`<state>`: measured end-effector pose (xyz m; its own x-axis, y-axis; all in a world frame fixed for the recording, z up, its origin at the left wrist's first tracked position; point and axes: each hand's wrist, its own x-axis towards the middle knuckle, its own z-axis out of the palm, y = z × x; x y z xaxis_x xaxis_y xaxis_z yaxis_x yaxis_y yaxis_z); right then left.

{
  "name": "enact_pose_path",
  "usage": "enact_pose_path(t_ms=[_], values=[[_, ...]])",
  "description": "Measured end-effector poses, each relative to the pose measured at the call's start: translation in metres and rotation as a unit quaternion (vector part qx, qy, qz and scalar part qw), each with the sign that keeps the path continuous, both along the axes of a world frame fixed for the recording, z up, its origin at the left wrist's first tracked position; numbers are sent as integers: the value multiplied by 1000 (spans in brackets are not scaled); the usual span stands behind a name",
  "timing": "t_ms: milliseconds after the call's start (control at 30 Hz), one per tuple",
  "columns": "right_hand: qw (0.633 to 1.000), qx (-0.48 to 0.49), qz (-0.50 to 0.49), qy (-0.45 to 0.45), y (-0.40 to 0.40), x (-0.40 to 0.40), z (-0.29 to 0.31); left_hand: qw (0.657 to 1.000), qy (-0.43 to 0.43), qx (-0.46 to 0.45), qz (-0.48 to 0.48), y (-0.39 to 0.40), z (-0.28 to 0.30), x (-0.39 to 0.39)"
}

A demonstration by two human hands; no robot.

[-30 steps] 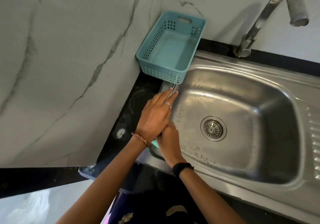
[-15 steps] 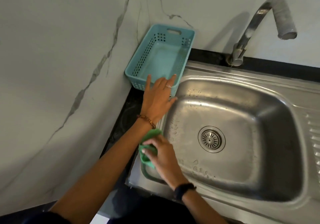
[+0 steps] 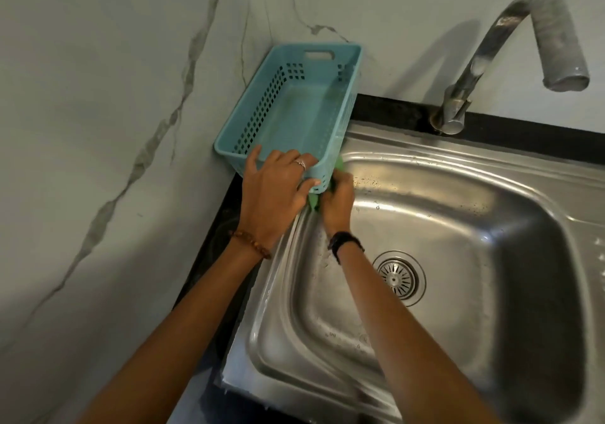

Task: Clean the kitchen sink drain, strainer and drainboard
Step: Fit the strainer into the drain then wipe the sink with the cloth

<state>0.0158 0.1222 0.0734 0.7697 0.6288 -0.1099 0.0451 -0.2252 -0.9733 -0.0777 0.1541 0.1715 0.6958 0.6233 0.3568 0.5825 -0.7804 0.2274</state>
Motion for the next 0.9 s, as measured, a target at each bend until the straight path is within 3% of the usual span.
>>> enact_pose_path(t_ms=[200, 467, 633, 733, 900], values=[[984, -73, -50, -156, 15, 55, -12, 998, 48, 41, -6, -2, -16, -3], [955, -131, -178, -196, -43, 123, -3, 999, 51, 8, -1, -5, -19, 0], [940, -170, -253, -150, -95, 164, 6, 996, -44, 15, -76, -18, -19, 5], [948, -173, -229, -136, -95, 164, 11, 985, -56, -12, -163, -40, -28, 27], [950, -171, -76, -252, -68, 143, 12, 972, 25, -147, -184, -57, -61, 78]])
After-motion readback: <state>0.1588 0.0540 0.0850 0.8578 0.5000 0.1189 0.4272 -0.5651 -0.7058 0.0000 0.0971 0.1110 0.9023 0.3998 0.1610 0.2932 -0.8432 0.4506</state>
